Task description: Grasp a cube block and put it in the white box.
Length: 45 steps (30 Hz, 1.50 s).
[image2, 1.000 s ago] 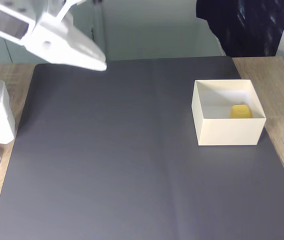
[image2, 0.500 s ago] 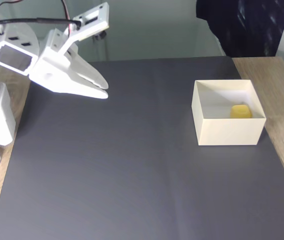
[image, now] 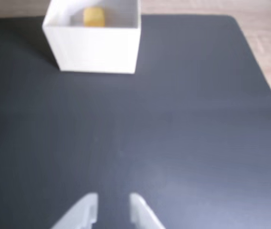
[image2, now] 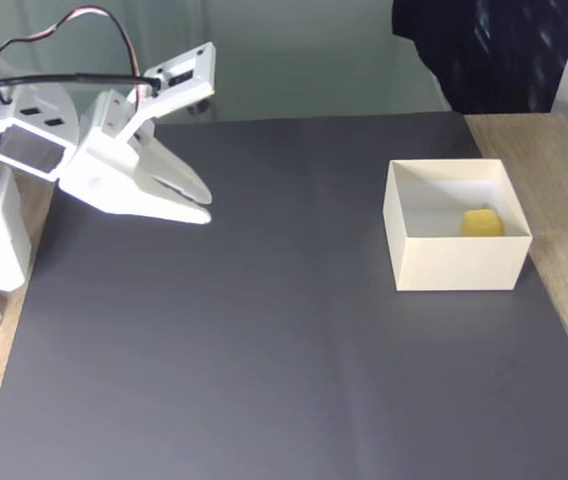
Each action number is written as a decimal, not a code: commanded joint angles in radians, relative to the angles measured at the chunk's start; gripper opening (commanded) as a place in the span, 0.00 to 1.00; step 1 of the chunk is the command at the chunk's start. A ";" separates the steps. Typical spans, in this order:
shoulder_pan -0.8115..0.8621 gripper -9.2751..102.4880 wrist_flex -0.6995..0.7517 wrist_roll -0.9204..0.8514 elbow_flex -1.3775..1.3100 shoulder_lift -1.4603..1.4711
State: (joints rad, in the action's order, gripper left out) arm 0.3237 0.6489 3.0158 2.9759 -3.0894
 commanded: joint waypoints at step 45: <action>-0.006 0.09 0.374 0.021 0.207 -0.190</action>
State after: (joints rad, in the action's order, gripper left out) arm 0.3114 0.9956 3.0281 3.1876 -3.2735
